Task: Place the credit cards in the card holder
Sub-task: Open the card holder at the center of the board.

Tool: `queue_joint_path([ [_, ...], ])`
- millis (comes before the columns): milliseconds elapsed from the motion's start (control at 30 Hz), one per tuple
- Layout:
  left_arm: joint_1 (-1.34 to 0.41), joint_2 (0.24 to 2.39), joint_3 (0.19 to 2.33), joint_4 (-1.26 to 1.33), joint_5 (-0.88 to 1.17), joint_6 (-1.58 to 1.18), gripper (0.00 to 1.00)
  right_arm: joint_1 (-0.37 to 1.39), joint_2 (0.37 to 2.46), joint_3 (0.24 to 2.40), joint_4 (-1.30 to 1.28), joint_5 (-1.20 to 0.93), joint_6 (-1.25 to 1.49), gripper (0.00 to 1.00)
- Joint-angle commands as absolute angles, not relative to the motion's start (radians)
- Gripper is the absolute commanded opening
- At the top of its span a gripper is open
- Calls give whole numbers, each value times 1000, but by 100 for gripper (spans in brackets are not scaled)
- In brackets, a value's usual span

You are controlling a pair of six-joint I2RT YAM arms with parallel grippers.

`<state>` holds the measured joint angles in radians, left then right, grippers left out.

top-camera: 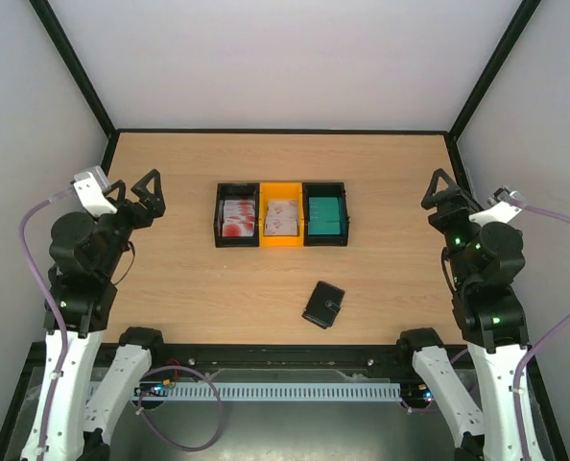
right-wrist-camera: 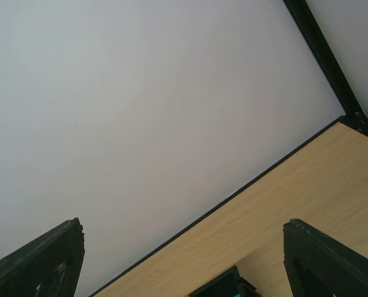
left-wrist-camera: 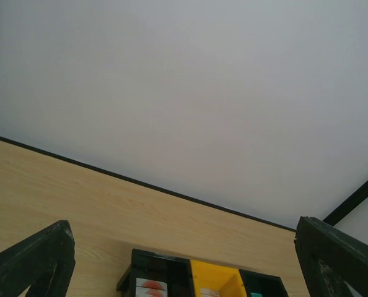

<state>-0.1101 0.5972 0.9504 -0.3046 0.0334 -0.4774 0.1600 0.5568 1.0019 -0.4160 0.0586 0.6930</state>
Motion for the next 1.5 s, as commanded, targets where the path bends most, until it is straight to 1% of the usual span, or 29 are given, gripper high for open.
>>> queue_joint_path([
  [0, -66, 588, 925, -242, 124, -526, 98, 110, 558, 1054, -450, -125, 727, 87],
  [167, -40, 570, 894, -222, 146, -538, 99, 79, 552, 1058, -477, -308, 746, 96],
  [300, -30, 553, 857, -200, 175, -557, 100, 68, 561, 1061, -541, -442, 722, 99],
  [400, -27, 553, 808, -148, 298, -563, 100, 65, 567, 1036, -619, -477, 686, 99],
  [533, -26, 589, 702, -18, 521, -660, 100, 62, 553, 939, -666, -493, 699, 96],
  [633, -41, 632, 646, -8, 585, -691, 100, 62, 534, 829, -685, -508, 745, 92],
  [733, -100, 668, 616, -35, 575, -663, 100, 61, 516, 702, -694, -526, 781, 89],
  [900, -243, 727, 538, -20, 524, -688, 100, 69, 486, 562, -681, -550, 815, 86],
  [1033, -391, 807, 484, 50, 455, -697, 100, 163, 490, 501, -625, -456, 874, 86],
  [1133, -509, 874, 472, 93, 383, -704, 100, 304, 528, 453, -543, -373, 946, 84],
  [1200, -583, 930, 476, 117, 358, -720, 100, 440, 589, 446, -510, -277, 975, 84],
  [1300, -670, 1001, 484, 154, 331, -742, 100, 578, 698, 469, -507, -122, 1006, 83],
  [1367, -717, 1046, 485, 175, 317, -757, 100, 633, 747, 473, -521, -49, 1034, 78],
  [1467, -768, 1122, 487, 202, 348, -781, 98, 696, 791, 447, -541, -17, 1088, 68],
])
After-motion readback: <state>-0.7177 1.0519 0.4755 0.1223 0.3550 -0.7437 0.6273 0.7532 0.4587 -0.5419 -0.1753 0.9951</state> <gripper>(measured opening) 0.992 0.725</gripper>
